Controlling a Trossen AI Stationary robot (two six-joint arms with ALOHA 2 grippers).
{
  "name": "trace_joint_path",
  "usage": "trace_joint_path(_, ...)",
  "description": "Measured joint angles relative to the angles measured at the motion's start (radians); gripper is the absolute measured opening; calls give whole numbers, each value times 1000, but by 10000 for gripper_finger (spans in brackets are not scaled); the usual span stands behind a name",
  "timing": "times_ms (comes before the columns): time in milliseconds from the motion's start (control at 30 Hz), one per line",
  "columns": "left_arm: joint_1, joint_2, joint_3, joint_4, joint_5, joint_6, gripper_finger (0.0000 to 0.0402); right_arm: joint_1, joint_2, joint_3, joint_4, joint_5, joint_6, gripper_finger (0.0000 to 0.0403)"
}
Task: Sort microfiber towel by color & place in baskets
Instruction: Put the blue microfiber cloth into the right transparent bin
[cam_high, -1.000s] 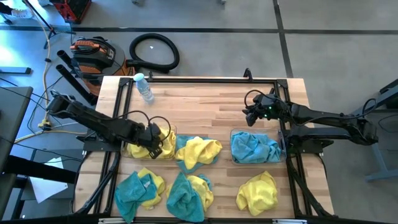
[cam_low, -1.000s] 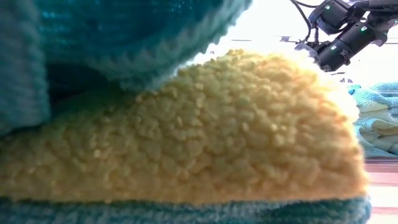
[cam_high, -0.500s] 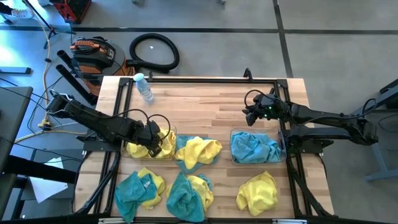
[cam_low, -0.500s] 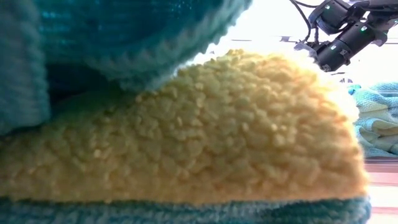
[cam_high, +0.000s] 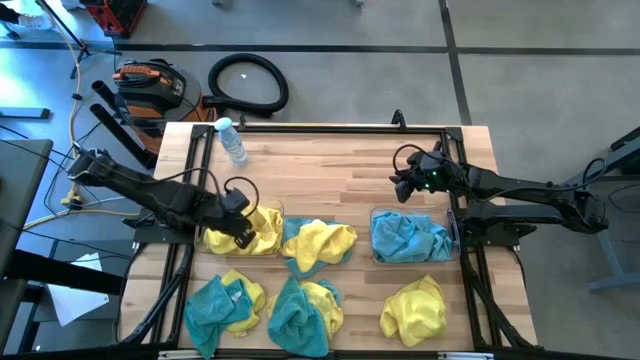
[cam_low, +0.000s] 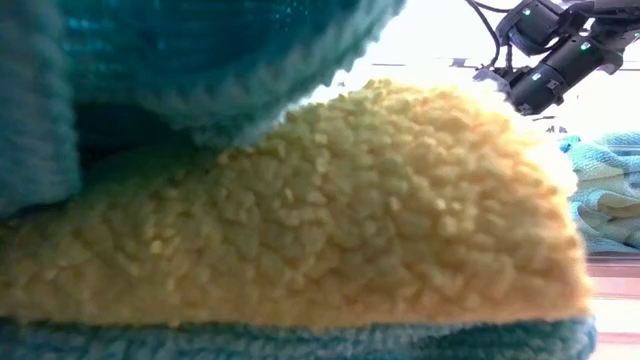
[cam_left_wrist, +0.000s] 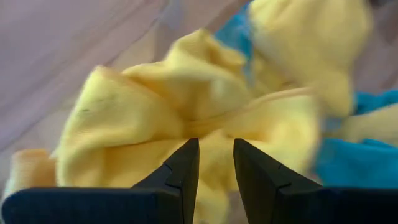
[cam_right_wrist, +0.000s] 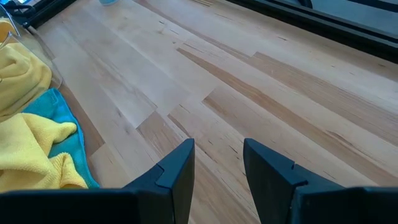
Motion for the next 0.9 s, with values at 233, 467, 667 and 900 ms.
trace_joint_path(233, -138, 51, 110, -5, -28, -97, 90, 0, 0, 0, -13, 0, 0, 133)
trace_joint_path(467, -317, 193, 210, -104, 63, -365, 90, 0, 0, 0, -61, 0, -8, 133)
trace_joint_path(667, -485, 331, 284, -108, 186, -600, 90, 0, 0, 0, -60, 0, -8, 133)
trace_joint_path(900, -618, 475, 290, -31, 315, -757, 90, 0, 0, 0, -60, 26, 0, 133)
